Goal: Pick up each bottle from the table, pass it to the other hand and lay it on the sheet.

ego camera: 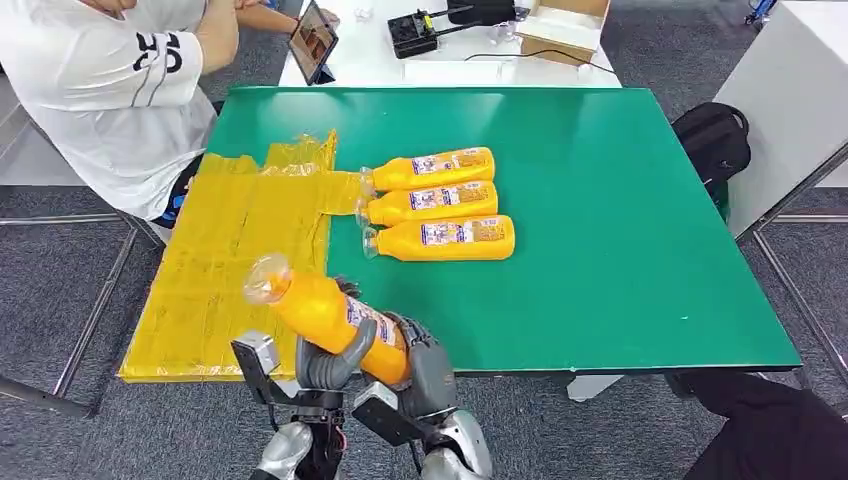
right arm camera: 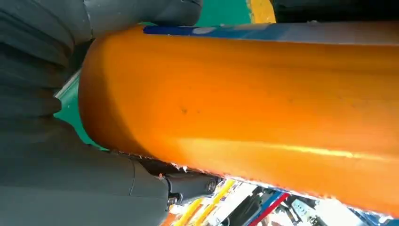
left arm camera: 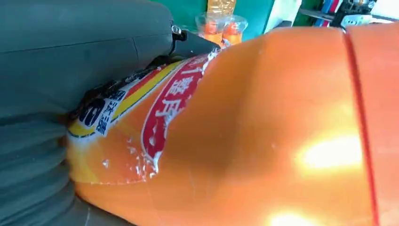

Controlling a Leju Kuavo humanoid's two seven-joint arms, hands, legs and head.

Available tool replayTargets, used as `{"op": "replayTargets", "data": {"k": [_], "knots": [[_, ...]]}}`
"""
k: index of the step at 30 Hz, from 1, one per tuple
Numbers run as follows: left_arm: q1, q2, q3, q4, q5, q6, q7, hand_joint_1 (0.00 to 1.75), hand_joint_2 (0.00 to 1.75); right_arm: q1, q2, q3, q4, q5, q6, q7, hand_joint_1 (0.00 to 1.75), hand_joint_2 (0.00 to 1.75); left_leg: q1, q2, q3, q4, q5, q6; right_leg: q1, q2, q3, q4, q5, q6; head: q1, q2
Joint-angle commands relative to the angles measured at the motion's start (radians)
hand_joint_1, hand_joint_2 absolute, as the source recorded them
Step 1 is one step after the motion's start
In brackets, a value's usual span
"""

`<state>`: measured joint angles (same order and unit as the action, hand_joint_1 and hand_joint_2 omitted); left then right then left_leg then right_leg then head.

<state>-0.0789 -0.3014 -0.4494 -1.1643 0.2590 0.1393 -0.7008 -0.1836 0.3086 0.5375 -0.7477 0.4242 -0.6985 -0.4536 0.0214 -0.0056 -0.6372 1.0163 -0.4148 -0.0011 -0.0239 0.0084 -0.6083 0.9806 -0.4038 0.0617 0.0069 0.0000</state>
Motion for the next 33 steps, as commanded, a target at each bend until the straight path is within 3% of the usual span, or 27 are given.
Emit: {"op": "replayTargets", "data": {"k": [1, 2, 3, 4, 9, 12, 33], "knots": [[0.018, -0.048, -0.013, -0.019, -0.008, 0.014, 0.003, 1.75, 1.75, 0.005, 0.04, 0.101, 0.119, -0.022, 0.0, -0.013, 0.89, 1.75, 0.0, 0.0, 0.003, 0.0, -0.002, 0.001, 0.001, -0.001, 0.004, 0.0, -0.002, -0.002, 0.0, 0.0], [0.02, -0.048, -0.011, -0.022, -0.014, 0.014, 0.003, 1.75, 1.75, -0.005, 0.04, 0.122, 0.128, -0.081, 0.0, -0.039, 0.0, 1.75, 0.001, 0.0, 0.004, 0.0, -0.002, 0.001, 0.001, -0.001, 0.004, -0.001, -0.002, -0.002, 0.0, 0.0], [0.02, -0.048, -0.01, -0.022, -0.016, 0.015, 0.003, 1.75, 1.75, -0.009, 0.04, 0.134, 0.135, -0.103, 0.0, -0.05, 0.0, 1.75, 0.001, 0.0, 0.006, 0.0, -0.003, 0.001, 0.002, -0.001, 0.007, -0.001, -0.003, -0.003, 0.0, 0.0], [0.021, -0.048, -0.006, -0.025, -0.015, 0.018, 0.003, 1.75, 1.75, -0.022, 0.04, 0.161, 0.147, -0.145, 0.0, -0.059, 0.0, 0.0, 0.001, 0.0, 0.006, 0.0, -0.003, 0.001, 0.001, -0.001, 0.006, 0.0, -0.003, -0.003, 0.0, 0.0], [0.035, -0.048, 0.018, -0.055, -0.065, 0.056, 0.003, 1.75, 1.75, -0.039, 0.04, 0.174, 0.121, -0.298, 0.0, -0.173, 0.0, 0.0, 0.001, 0.001, 0.005, 0.0, -0.003, 0.001, 0.001, 0.0, 0.005, 0.0, -0.003, -0.003, 0.0, 0.0], [0.052, -0.048, 0.049, -0.125, -0.129, 0.114, 0.003, 1.75, 1.75, -0.013, 0.04, 0.086, 0.037, -0.355, 0.139, -0.244, 0.0, 0.0, 0.0, 0.001, 0.003, 0.001, -0.002, 0.001, 0.001, 0.0, 0.003, 0.001, -0.002, -0.002, 0.0, 0.0], [0.052, -0.048, 0.049, -0.125, -0.129, 0.114, 0.003, 1.75, 1.75, -0.013, 0.04, 0.086, 0.037, -0.355, 0.139, -0.244, 0.0, 0.0, 0.0, 0.0, 0.003, 0.0, -0.002, 0.001, 0.001, -0.001, 0.003, 0.0, -0.002, -0.002, 0.0, 0.0]]}}
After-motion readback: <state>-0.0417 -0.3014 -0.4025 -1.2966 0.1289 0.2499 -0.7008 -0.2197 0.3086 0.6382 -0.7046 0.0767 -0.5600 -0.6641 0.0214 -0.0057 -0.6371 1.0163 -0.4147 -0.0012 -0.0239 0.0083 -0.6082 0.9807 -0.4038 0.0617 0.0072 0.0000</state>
